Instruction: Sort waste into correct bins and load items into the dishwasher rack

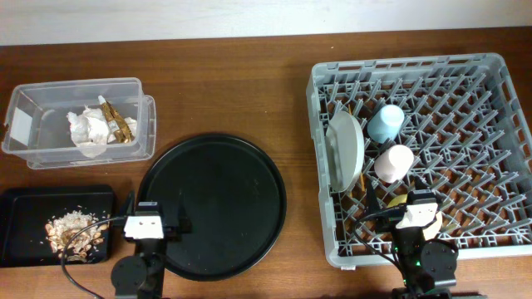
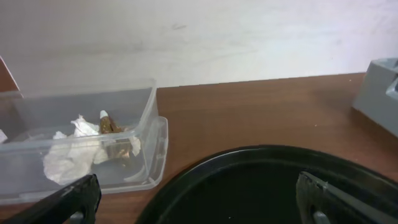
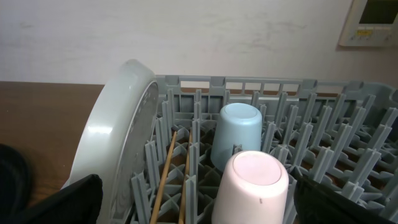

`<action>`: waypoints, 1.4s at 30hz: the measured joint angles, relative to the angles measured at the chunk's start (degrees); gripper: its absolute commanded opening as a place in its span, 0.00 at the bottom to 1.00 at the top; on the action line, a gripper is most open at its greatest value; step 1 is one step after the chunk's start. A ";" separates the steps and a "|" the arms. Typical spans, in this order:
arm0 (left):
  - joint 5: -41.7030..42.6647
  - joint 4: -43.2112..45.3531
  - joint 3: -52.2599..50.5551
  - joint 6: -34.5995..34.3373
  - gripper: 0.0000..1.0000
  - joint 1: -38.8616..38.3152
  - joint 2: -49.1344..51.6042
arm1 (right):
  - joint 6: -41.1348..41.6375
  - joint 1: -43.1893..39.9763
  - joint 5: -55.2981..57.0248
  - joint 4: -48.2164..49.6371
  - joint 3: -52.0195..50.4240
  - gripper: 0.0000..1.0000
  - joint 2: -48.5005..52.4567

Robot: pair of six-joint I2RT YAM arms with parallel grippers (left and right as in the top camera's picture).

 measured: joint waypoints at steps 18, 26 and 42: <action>0.02 0.00 0.00 2.84 0.99 0.00 0.00 | -0.02 0.00 0.00 0.00 0.00 0.98 0.00; 0.02 0.00 0.00 2.86 0.99 0.00 0.00 | 0.00 0.00 0.00 0.00 0.00 0.98 0.00; 0.02 0.00 0.00 2.86 0.99 0.00 0.00 | 0.00 0.00 0.00 0.00 0.00 0.98 0.00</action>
